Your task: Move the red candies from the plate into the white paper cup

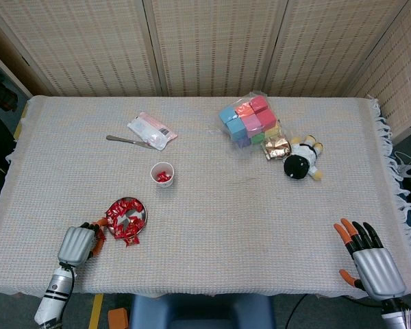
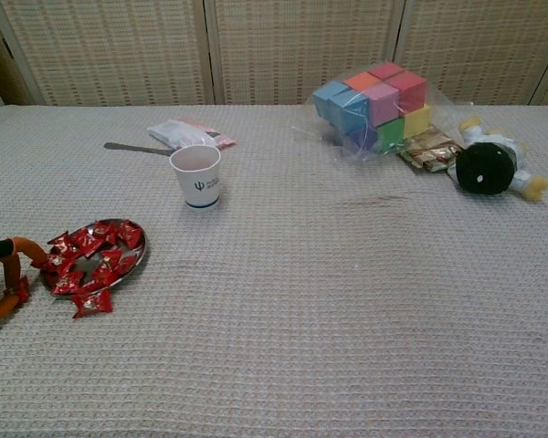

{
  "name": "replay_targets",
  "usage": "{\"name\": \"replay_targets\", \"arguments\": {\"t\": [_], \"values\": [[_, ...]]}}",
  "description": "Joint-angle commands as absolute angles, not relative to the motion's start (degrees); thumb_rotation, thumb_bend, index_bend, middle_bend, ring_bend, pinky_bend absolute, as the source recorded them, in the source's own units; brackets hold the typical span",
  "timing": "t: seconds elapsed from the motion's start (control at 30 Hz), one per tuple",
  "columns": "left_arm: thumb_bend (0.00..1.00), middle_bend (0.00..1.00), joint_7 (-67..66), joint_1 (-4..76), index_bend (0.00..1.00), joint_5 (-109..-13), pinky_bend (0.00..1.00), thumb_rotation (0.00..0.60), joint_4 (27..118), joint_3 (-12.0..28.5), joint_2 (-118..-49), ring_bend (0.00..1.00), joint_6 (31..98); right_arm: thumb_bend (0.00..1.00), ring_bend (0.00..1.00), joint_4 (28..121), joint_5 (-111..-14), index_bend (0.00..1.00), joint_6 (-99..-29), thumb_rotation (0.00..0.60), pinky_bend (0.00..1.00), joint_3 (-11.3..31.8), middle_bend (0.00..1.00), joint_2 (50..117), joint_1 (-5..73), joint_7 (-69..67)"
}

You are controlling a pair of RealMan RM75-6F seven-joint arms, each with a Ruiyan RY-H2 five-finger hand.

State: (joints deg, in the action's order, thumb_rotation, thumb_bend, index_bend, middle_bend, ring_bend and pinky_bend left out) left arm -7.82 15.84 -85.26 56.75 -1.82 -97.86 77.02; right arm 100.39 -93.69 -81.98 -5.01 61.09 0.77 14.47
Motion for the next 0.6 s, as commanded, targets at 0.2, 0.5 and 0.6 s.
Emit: {"name": "replay_targets", "arguments": {"t": [0.2,0.5,0.6], "values": [[0.41,0.48,-8.5,14.8,0.3,-87.1,0.96,0.6,57.7,-2.6,-97.1,0.46,78.8,0.11,0.0,100.4,-93.8,0.0,-81.8,0.6,0.0,-5.0,0.0,61.1,0.8,14.5],[0.41,0.48,-10.5,14.0,0.34,-87.9,0.96,0.6,58.2,-3.1,-97.2,0.46,79.0,0.11,0.0,100.4,-94.4,0.0,-82.4,0.6,0.0,-5.2,0.0,60.9,0.5,14.1],[0.41,0.48,-11.1,13.7,0.34,-88.5,0.96,0.6,57.9,-3.2,-97.3,0.46,79.6,0.11,0.0,100.3,-94.5,0.0,-82.4,0.6,0.0,-5.2,0.0,60.9,0.5,14.1]]}}
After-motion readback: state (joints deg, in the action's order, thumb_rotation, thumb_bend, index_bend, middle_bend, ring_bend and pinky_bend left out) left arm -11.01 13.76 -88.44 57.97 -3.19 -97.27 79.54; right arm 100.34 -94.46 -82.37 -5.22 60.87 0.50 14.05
